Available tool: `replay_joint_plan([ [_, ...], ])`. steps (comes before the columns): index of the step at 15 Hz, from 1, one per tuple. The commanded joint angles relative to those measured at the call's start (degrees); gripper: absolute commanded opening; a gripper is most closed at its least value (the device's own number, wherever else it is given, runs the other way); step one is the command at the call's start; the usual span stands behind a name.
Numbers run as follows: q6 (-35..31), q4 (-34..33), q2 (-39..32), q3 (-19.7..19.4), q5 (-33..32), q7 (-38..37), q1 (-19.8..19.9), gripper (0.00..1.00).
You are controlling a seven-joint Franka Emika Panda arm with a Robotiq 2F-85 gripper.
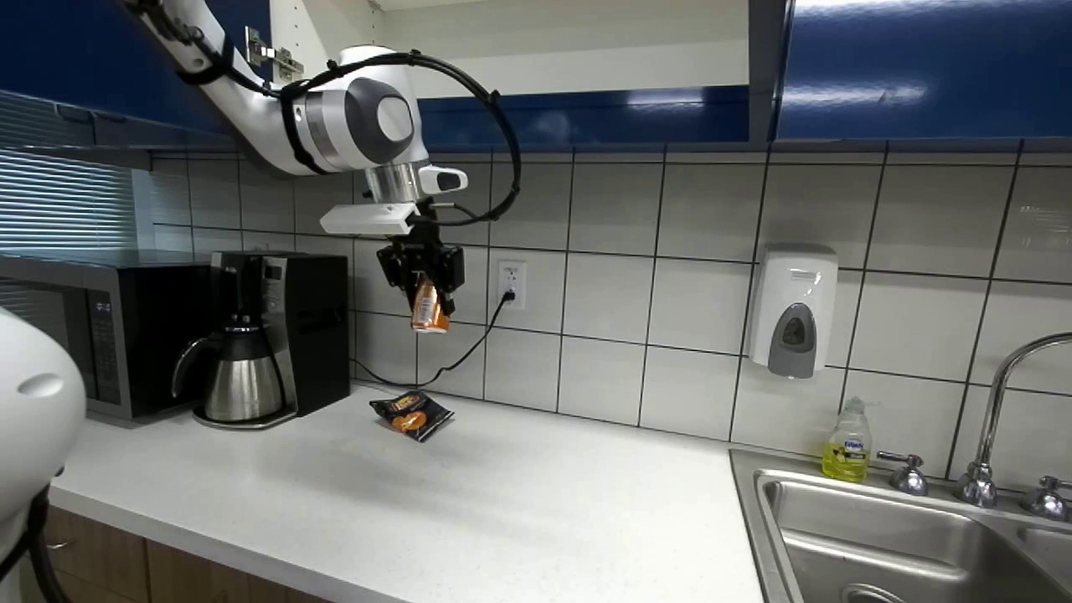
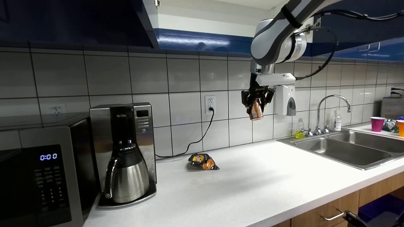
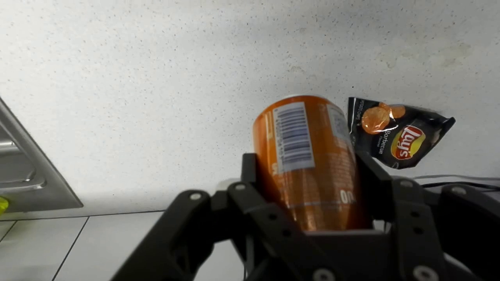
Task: Remove the can from the cupboard
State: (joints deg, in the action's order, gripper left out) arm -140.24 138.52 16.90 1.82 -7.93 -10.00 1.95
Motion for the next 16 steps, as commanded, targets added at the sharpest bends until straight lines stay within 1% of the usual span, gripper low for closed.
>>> replay_joint_plan([
  [1, -1.79, 0.92, 0.14, 0.11, 0.06, -0.03, 0.32, 0.38],
  [9, -6.45, 4.26, -1.81, -0.75, 1.35, 0.96, 0.17, 0.38],
  [13, -10.31, 5.28, -4.55, -0.55, 0.74, 0.49, 0.30, 0.38],
  [16, -12.51, 4.81, -7.71, -0.50, 0.57, 0.63, 0.17, 0.38],
])
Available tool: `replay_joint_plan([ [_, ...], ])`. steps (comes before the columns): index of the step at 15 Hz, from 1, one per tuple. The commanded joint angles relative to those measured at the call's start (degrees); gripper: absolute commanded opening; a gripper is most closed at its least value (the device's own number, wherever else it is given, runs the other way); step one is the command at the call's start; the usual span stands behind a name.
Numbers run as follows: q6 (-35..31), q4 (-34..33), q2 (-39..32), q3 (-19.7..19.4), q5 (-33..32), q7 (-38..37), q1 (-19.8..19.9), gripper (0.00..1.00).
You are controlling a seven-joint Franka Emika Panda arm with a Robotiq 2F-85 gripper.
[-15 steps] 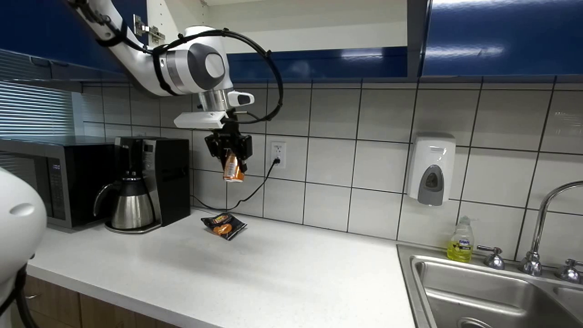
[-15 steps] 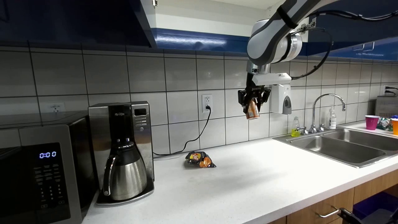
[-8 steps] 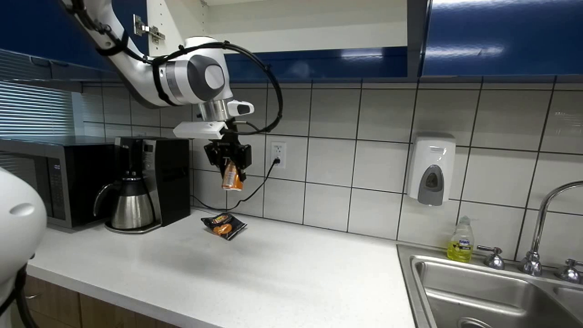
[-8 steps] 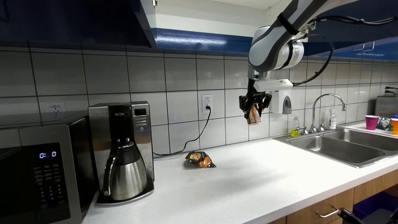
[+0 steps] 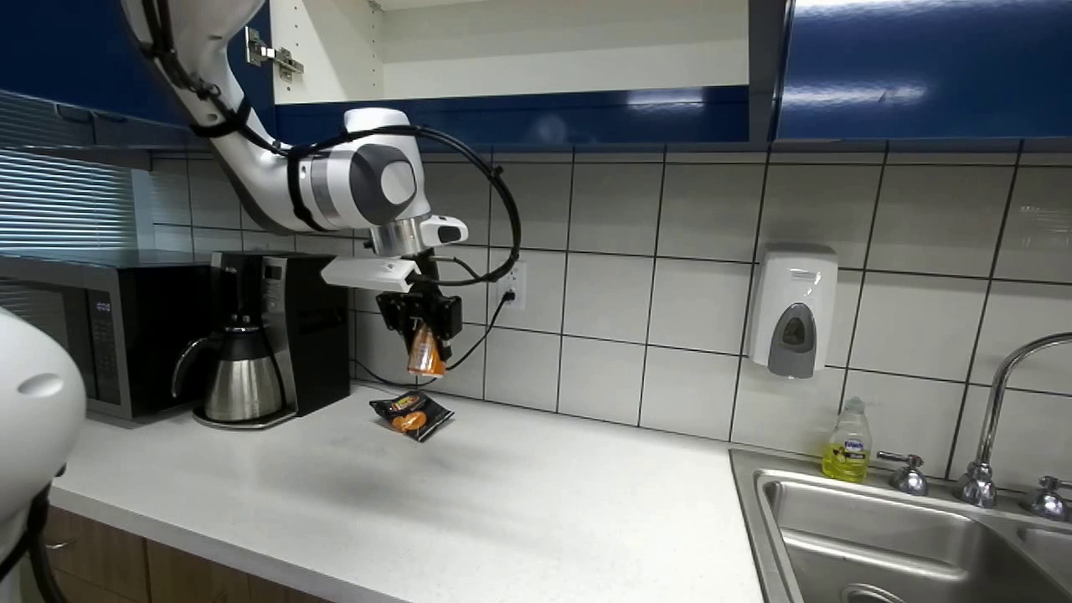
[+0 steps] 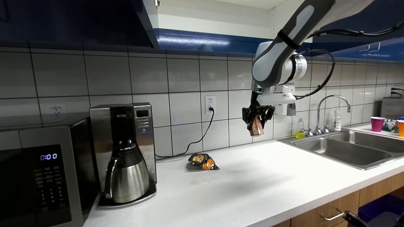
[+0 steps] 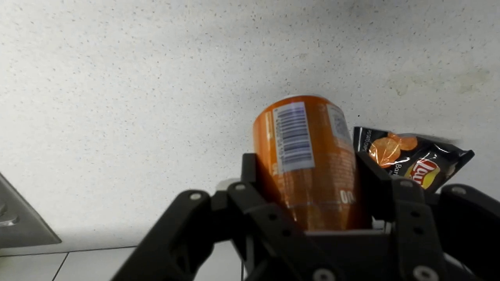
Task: Remove the can from the cupboard
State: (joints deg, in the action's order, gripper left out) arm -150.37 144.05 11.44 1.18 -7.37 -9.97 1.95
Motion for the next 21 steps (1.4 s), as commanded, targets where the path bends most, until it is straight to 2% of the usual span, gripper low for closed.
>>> replay_joint_plan([
  [1, -3.05, -1.03, -3.43, 0.22, -0.22, 0.36, 0.15, 0.38],
  [13, -19.46, -3.28, -18.90, -0.65, -5.97, -3.16, -0.63, 0.38],
  [21, -25.51, -7.15, -29.33, -2.57, -4.84, -3.39, -2.22, 0.38],
])
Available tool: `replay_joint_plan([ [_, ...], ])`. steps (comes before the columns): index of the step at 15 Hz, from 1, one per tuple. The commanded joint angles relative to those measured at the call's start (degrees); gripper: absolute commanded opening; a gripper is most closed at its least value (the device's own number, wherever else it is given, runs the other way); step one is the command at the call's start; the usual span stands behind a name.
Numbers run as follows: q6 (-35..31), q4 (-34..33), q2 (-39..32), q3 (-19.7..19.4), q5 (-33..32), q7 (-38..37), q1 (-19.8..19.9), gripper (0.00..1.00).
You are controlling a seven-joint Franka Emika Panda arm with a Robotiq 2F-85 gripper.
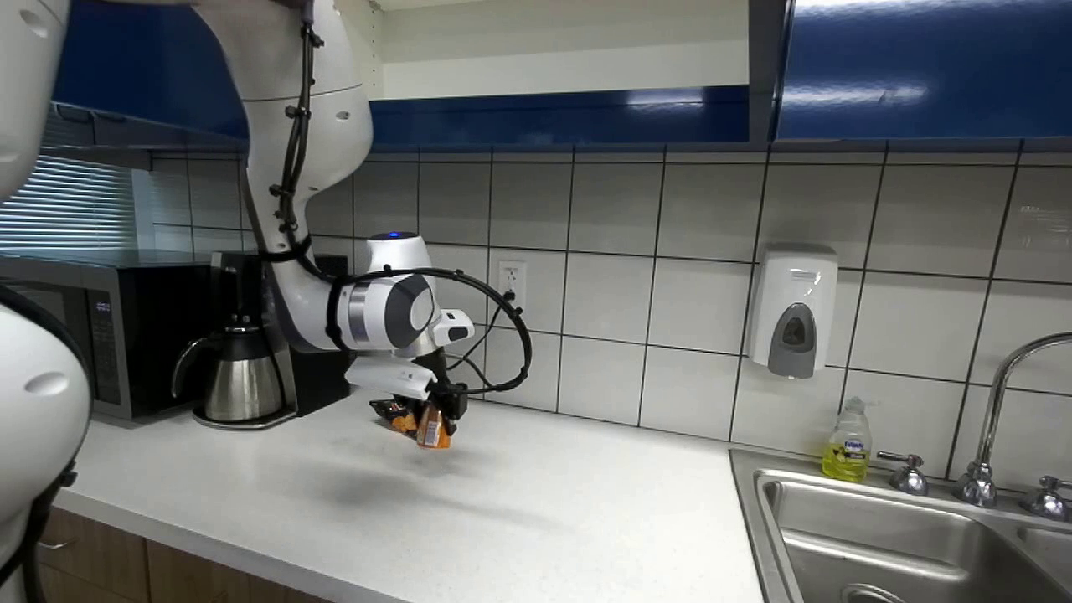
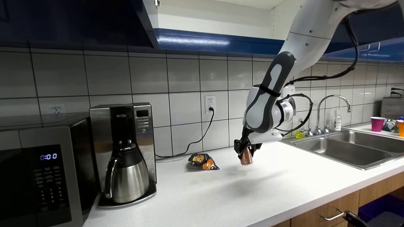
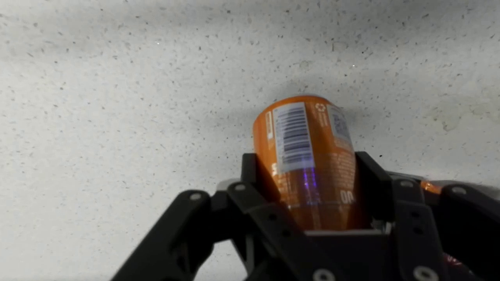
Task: Remove the can from the cupboard
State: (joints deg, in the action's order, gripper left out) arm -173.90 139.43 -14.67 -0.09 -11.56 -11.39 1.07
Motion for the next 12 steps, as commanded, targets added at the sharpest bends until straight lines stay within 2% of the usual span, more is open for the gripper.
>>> replay_joint_plan([
  [1, -2.69, -2.99, -4.26, -1.53, -0.43, -2.10, -1.64, 0.38],
  [4, -5.18, -4.40, -7.02, -2.66, -0.12, -2.80, -3.00, 0.38],
  [5, -7.04, -4.81, -7.92, -5.06, -0.69, -4.15, -5.18, 0.38],
  [7, -8.70, -5.37, -9.27, -6.55, -0.17, -4.46, -6.96, 0.38],
  [11, -9.67, -6.52, -11.64, -8.42, 0.81, -4.75, -9.49, 0.38],
  [12, -9.78, -6.56, -12.08, -8.74, 5.00, -1.40, -10.64, 0.38],
])
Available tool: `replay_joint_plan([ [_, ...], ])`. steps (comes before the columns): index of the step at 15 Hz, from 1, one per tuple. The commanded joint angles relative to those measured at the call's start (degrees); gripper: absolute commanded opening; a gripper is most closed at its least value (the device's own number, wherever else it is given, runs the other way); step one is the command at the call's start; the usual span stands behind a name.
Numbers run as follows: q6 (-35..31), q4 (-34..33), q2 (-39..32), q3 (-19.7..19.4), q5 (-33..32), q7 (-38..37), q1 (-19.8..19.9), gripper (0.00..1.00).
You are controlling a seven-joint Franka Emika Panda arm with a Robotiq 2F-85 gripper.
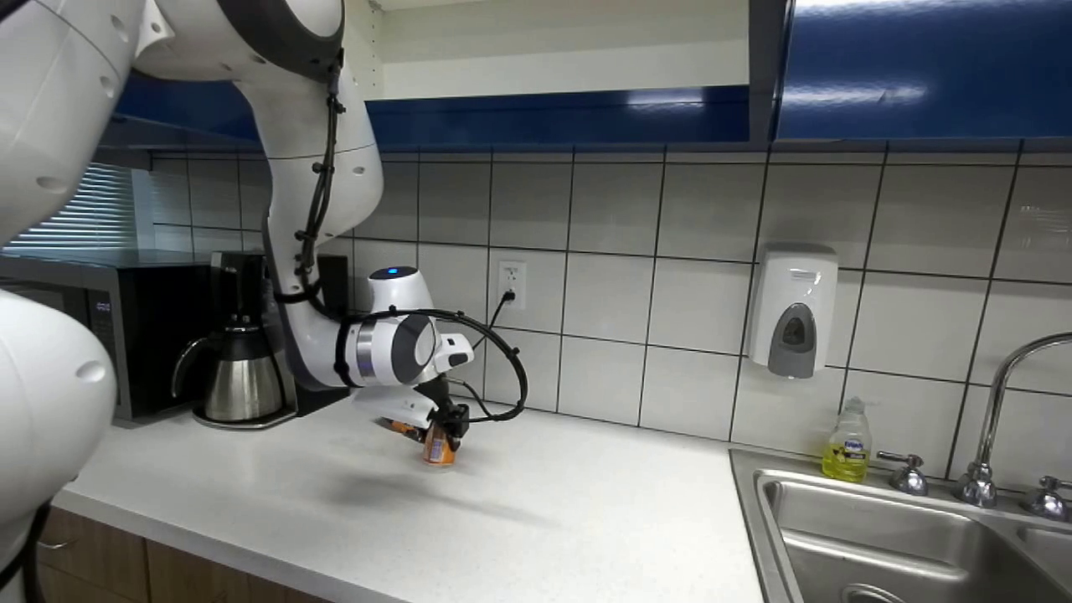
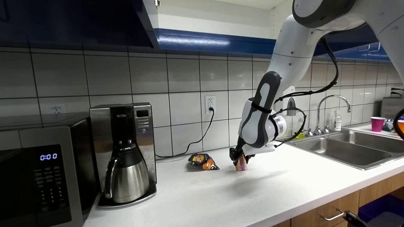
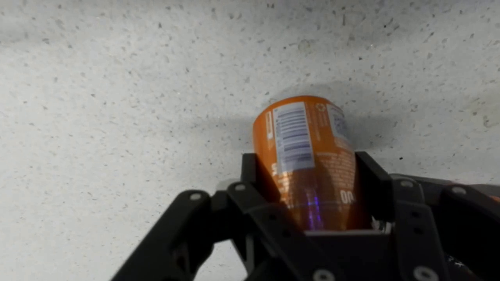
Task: Remove the can from the cupboard
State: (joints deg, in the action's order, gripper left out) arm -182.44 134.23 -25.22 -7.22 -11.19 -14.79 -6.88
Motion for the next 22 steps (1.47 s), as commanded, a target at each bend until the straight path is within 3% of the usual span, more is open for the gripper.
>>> replay_joint_plan([
  [1, -1.24, -1.55, -2.01, -1.75, 5.62, 1.98, -3.12, 0.38],
  [7, -1.55, -2.34, -3.20, -2.55, 10.69, 2.75, -5.48, 0.38],
  [8, -1.51, -2.25, -3.18, -2.74, 11.05, 2.84, -5.77, 0.88],
  [11, -0.94, -1.80, -2.79, -3.49, 11.51, 3.06, -6.59, 0.99],
  [22, 4.35, 2.37, 4.49, -5.24, 9.88, 5.47, -7.21, 1.00],
])
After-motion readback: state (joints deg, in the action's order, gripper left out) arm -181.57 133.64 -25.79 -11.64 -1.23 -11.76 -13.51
